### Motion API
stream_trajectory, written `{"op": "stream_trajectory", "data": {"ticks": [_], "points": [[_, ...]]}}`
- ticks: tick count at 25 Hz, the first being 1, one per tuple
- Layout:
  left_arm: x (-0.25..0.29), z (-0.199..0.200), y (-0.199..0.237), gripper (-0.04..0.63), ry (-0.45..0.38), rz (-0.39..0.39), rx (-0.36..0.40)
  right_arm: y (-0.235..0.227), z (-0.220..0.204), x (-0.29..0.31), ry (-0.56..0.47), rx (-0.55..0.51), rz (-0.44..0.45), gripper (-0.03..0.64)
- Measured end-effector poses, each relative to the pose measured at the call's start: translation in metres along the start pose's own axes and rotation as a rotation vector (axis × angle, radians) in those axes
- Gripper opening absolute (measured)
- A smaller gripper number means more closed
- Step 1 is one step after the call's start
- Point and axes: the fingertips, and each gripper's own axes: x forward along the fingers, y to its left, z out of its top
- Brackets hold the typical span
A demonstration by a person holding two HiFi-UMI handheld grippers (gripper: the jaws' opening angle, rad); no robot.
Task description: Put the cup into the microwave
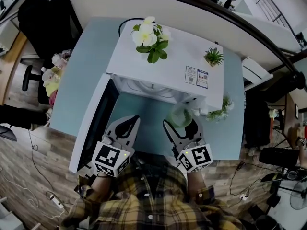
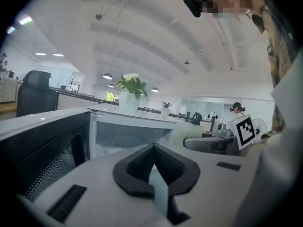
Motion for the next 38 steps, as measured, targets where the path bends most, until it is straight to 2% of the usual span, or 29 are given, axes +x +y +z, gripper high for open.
{"op": "stream_trajectory", "data": {"ticks": [10, 20, 38], "points": [[-0.004, -0.016, 0.000, -0.009, 0.036, -0.013, -0.017, 0.001, -0.020, 0.014, 0.025, -0.015, 0.002, 0.359], [-0.003, -0.030, 0.001, -0.009, 0.066, -0.025, -0.040, 0.005, -0.039, 0.041, 0.040, -0.073, 0.015, 0.359], [-0.002, -0.057, -0.003, -0.009, 0.090, -0.040, -0.089, -0.002, -0.077, 0.090, 0.061, -0.054, 0.034, 0.359]]}}
